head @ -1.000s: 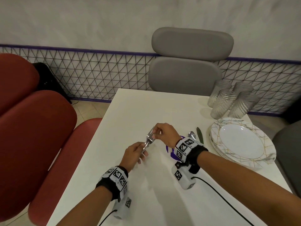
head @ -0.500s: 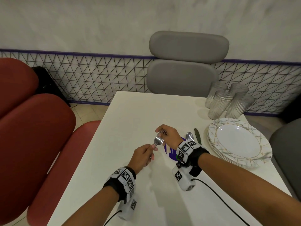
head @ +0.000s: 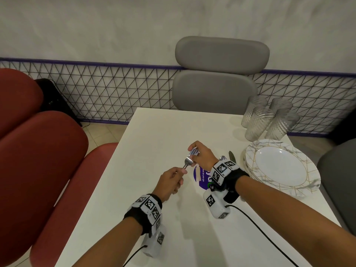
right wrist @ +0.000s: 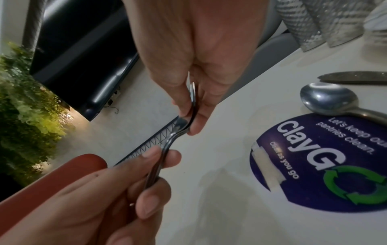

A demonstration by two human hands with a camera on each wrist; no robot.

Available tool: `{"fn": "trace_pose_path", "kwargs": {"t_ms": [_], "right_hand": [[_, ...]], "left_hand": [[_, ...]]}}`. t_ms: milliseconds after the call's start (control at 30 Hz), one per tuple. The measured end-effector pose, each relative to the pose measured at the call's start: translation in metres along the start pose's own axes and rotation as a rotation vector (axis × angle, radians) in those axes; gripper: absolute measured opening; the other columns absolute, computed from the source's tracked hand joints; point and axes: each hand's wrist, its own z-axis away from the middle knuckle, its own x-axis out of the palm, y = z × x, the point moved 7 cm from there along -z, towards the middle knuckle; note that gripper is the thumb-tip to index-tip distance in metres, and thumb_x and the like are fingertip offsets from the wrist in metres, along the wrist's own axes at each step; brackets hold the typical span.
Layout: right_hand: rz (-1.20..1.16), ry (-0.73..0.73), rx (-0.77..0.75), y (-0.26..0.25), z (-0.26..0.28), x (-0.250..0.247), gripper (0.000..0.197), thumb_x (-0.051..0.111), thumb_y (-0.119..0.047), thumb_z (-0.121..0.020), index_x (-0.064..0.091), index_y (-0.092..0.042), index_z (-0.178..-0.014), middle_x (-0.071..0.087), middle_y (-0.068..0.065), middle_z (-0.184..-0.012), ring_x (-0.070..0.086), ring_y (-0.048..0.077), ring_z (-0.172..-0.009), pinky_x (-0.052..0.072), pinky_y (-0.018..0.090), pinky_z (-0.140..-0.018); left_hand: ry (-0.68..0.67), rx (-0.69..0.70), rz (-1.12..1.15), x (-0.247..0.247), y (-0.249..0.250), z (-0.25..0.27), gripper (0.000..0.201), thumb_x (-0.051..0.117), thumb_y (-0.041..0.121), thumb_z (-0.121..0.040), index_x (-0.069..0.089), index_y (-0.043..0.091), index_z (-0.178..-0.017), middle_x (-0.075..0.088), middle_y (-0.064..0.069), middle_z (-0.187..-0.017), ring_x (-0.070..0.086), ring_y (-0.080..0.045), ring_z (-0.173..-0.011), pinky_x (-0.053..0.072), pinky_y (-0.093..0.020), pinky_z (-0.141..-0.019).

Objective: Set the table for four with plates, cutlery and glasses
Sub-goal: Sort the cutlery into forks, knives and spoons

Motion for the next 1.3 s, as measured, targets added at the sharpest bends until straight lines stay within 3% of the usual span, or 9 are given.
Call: {"fn": "trace_pose_path", "kwargs": {"t_ms": [233,367,467,533,600,833,900,1167,1300], "right_hand": [[-0.113,0.162,0.087,0.008,-0.003,-0.026,0.029,0.053,0.004,-0.086,0.044,-0.012,-0.108,0.054,0.014,-0.091,0.057,0.017,-0.055,0.047,0.01,-0.044],[-0.17,0.332,0.308,0.036,0.006,-0.025,0.049,0.065,-0.02,-0.084,0.037,-0.007,-0.123,0.055,0.011,-0.092,0.057,0.024,-0.069,0.049,0.028,-0.063],[-0.074,0.214,0.367,0.046,0.014,-0.01,0.029,0.062,-0.034,-0.085,0.053,-0.007,-0.088,0.052,0.007,-0.075,0.051,0.021,-0.063,0.039,0.026,-0.055],[0.007,0.131,0.346,0.05,0.017,0.0,0.045,0.058,-0.032,-0.089,0.042,-0.011,-0.053,0.041,0.002,-0.053,0.039,0.015,-0.047,0.029,0.023,-0.048],[0.121,0.126,0.35,0.056,0.02,0.003,0.049,0.055,-0.026,-0.091,0.036,-0.013,-0.048,0.038,0.0,-0.05,0.035,0.011,-0.046,0.026,0.021,-0.045],[0.329,0.139,0.46,0.088,0.029,-0.009,0.019,0.057,-0.02,-0.089,0.055,-0.008,-0.075,0.052,0.003,-0.07,0.052,0.017,-0.071,0.04,0.022,-0.057],[0.346,0.152,0.482,0.094,0.029,-0.012,0.022,0.059,-0.019,-0.088,0.054,-0.009,-0.069,0.053,0.003,-0.072,0.053,0.017,-0.076,0.039,0.023,-0.058],[0.456,0.133,0.53,0.103,0.017,-0.019,0.023,0.056,-0.014,-0.09,0.057,-0.003,-0.11,0.064,0.015,-0.109,0.061,0.028,-0.107,0.048,0.03,-0.084],[0.484,0.122,0.525,0.105,0.017,-0.016,0.016,0.053,-0.013,-0.091,0.057,-0.003,-0.103,0.058,0.008,-0.085,0.063,0.026,-0.102,0.043,0.024,-0.073]], "left_hand": [[0.04,0.028,-0.175,0.002,-0.008,0.006,0.035,0.041,0.038,-0.098,0.055,0.018,-0.074,0.043,0.005,-0.059,0.033,-0.007,-0.047,0.027,-0.015,-0.044],[0.136,0.083,-0.208,0.01,0.0,-0.001,0.035,0.038,0.036,-0.099,0.055,0.014,-0.078,0.046,0.005,-0.061,0.04,-0.007,-0.053,0.031,-0.02,-0.051],[0.166,0.064,-0.246,0.025,-0.003,-0.007,0.033,0.032,0.033,-0.101,0.053,0.012,-0.086,0.048,0.005,-0.066,0.045,-0.01,-0.06,0.035,-0.021,-0.055],[0.124,0.054,-0.309,0.041,-0.005,-0.01,0.033,0.029,0.032,-0.102,0.05,0.01,-0.089,0.05,0.004,-0.071,0.048,-0.013,-0.066,0.036,-0.02,-0.057],[0.059,0.023,-0.36,0.06,-0.011,-0.012,0.032,0.027,0.031,-0.102,0.046,0.009,-0.091,0.054,-0.001,-0.08,0.048,-0.014,-0.069,0.036,-0.023,-0.058],[-0.104,-0.103,-0.347,0.104,-0.037,-0.012,0.033,0.031,0.032,-0.101,0.045,0.007,-0.118,0.059,-0.014,-0.122,0.057,-0.026,-0.107,0.037,-0.024,-0.082],[-0.134,-0.109,-0.354,0.108,-0.038,-0.012,0.025,0.032,0.031,-0.101,0.044,0.011,-0.111,0.059,-0.013,-0.118,0.055,-0.021,-0.099,0.037,-0.023,-0.08],[-0.133,-0.124,-0.479,0.089,-0.041,-0.009,0.022,0.041,0.021,-0.097,0.055,0.007,-0.103,0.064,-0.015,-0.105,0.059,-0.023,-0.082,0.051,-0.032,-0.076],[-0.012,-0.112,-0.52,0.056,-0.034,-0.017,0.03,0.039,0.017,-0.095,0.06,-0.002,-0.104,0.066,-0.019,-0.101,0.06,-0.026,-0.078,0.053,-0.038,-0.078]]}}
